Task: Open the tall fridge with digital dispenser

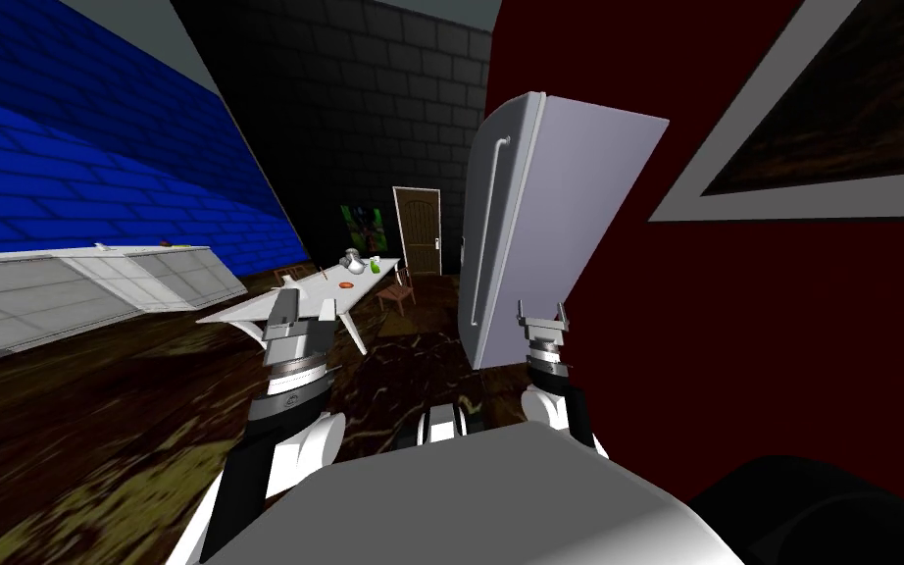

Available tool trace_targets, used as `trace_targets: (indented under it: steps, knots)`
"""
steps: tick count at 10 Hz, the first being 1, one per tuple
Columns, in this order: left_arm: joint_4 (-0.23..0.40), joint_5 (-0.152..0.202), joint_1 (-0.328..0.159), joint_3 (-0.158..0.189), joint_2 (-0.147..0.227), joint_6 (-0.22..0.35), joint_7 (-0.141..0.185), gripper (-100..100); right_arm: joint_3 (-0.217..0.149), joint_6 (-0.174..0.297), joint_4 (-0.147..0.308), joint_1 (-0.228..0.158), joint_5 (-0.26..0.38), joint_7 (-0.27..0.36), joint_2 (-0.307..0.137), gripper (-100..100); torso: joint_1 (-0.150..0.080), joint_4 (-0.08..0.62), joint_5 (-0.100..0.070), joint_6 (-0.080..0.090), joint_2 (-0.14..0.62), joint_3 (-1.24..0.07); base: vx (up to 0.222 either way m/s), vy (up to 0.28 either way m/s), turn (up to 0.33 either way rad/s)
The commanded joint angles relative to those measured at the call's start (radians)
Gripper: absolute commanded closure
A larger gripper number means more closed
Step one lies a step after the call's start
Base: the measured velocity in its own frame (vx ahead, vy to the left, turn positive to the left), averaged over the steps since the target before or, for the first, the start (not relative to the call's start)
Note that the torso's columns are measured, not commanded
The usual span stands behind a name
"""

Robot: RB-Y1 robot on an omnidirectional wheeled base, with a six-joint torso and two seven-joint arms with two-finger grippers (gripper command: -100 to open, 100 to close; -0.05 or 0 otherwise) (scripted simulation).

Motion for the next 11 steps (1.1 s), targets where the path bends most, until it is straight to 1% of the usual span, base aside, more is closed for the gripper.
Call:
trace_targets:
  steps: [1, 2, 3, 4, 5, 6, 7, 8, 9, 10, 11]
  knots:
    - [0.0, 0.0, 0.0, 0.0, 0.0, 0.0, 0.0, 0, 0.006, -0.013, 0.012, -0.004, -0.056, -0.07, -0.001, -100, 0.0, 0.0, 0.0, 0.001, 0.001, 0.0, 0.04, -0.076, 0.215]
    - [0.0, 0.0, 0.0, 0.0, 0.0, 0.0, 0.0, 0, 0.006, -0.013, 0.012, -0.004, -0.056, -0.078, -0.001, -100, -0.002, 0.0, 0.0, 0.0, 0.0, 0.0, 0.041, -0.064, 0.133]
    - [0.0, 0.0, 0.0, 0.0, 0.0, 0.0, 0.0, 0, 0.01, -0.022, 0.023, -0.008, -0.092, -0.119, -0.001, -100, 0.0, 0.0, 0.0, 0.001, 0.0, 0.0, 0.049, -0.059, 0.277]
    - [0.0, 0.0, 0.0, 0.0, 0.0, 0.0, 0.0, 0, 0.01, -0.022, 0.023, -0.008, -0.092, -0.125, -0.001, -100, 0.0, 0.0, 0.0, 0.0, 0.0, 0.0, 0.039, -0.046, 0.113]
    - [0.0, 0.0, 0.0, 0.0, 0.0, 0.0, 0.0, 0, 0.015, -0.031, 0.035, -0.012, -0.129, -0.165, 0.0, -100, 0.001, 0.0, 0.0, 0.001, 0.0, 0.0, 0.038, -0.053, 0.242]
    - [0.0, 0.0, 0.0, 0.0, 0.0, 0.0, 0.0, 0, 0.015, -0.031, 0.035, -0.012, -0.129, -0.172, 0.0, -100, 0.0, 0.0, 0.0, 0.0, 0.0, 0.0, 0.036, -0.051, 0.124]
    - [0.0, 0.0, 0.0, 0.0, 0.0, 0.0, 0.0, 0, 0.019, -0.04, 0.048, -0.016, -0.166, -0.212, 0.002, -100, 0.0, 0.0, 0.0, 0.001, 0.001, 0.0, 0.045, -0.056, 0.224]
    - [0.0, 0.0, 0.0, 0.0, 0.0, 0.0, 0.0, 0, 0.019, -0.04, 0.048, -0.016, -0.166, -0.219, 0.002, -100, 0.0, 0.0, 0.0, 0.0, 0.0, 0.0, 0.037, -0.061, 0.118]
    - [0.0, 0.0, 0.0, 0.0, 0.0, 0.0, 0.0, 0, 0.023, -0.048, 0.061, -0.02, -0.202, -0.255, 0.005, -100, -0.001, 0.0, 0.0, 0.001, 0.0, 0.0, 0.038, -0.061, 0.213]
    - [0.0, 0.0, 0.0, 0.0, 0.0, 0.0, 0.0, 0, 0.023, -0.048, 0.061, -0.02, -0.202, -0.266, 0.005, -100, 0.0, 0.0, 0.0, 0.0, 0.0, 0.0, 0.03, -0.052, 0.147]
    - [0.0, 0.0, 0.0, 0.0, 0.0, 0.0, 0.0, 0, 0.028, -0.057, 0.075, -0.025, -0.239, -0.303, 0.008, -100, 0.0, 0.0, 0.0, 0.001, 0.001, 0.0, 0.039, -0.055, 0.292]
